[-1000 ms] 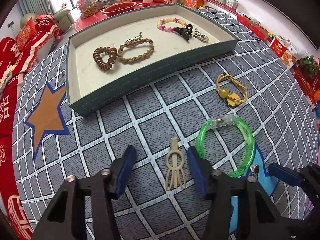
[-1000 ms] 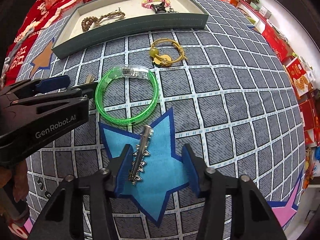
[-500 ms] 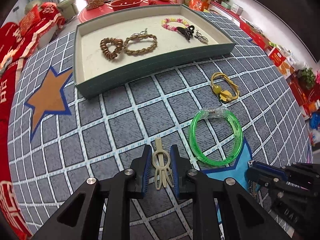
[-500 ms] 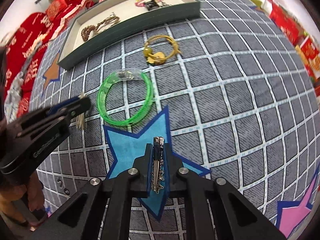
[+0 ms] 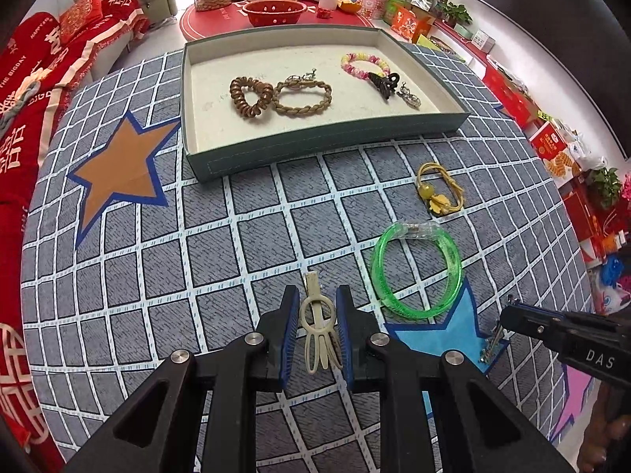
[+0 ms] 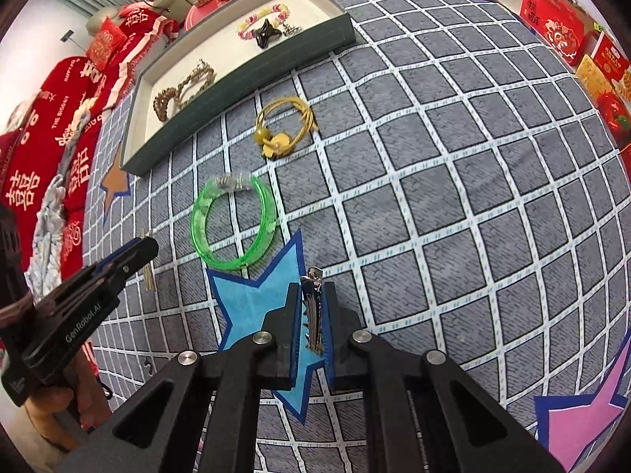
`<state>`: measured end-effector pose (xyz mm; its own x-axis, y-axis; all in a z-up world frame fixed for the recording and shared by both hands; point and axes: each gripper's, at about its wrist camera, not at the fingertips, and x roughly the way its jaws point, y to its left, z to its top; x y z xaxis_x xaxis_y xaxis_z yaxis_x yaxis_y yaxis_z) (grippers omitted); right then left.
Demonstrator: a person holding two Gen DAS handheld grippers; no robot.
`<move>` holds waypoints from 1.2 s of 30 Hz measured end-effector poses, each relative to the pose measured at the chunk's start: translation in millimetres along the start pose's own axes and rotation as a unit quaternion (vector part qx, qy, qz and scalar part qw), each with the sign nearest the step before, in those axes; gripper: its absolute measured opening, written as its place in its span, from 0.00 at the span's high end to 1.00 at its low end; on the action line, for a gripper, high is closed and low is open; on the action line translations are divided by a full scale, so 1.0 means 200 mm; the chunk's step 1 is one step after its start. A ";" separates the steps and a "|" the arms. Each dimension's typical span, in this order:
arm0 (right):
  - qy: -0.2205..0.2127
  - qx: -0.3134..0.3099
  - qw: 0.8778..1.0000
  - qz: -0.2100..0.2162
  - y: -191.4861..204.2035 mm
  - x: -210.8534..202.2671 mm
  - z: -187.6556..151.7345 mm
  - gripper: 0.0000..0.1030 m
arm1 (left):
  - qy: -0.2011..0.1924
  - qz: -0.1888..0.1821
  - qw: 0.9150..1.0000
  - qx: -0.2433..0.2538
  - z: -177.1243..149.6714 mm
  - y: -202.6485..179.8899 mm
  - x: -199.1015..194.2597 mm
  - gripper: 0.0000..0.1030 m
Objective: Organize jewelry
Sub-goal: 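Carry the claw clip into the tray with the left tool while the right tool carries the hair pin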
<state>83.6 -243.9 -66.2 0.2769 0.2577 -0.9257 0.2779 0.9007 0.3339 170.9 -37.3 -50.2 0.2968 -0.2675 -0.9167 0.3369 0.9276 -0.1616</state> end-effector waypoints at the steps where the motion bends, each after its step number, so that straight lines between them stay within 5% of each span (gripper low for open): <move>1: 0.000 0.001 1.000 0.002 -0.01 -0.01 0.00 0.90 | -0.002 -0.001 1.000 -0.001 0.01 0.00 -0.01 0.69; 24: -0.022 -0.024 0.999 0.029 0.03 -0.15 0.27 0.90 | -0.025 0.013 0.999 -0.043 0.14 0.05 -0.07 0.69; 36: -0.048 -0.052 0.997 0.042 0.10 -0.25 0.48 0.90 | -0.065 0.023 0.997 -0.044 0.36 0.09 -0.15 0.69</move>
<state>164.2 -271.9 3.2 0.3827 0.3032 -0.8727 0.1545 0.9103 0.3840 232.2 -30.7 0.0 0.4247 -0.2500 -0.8701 0.2415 0.9576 -0.1572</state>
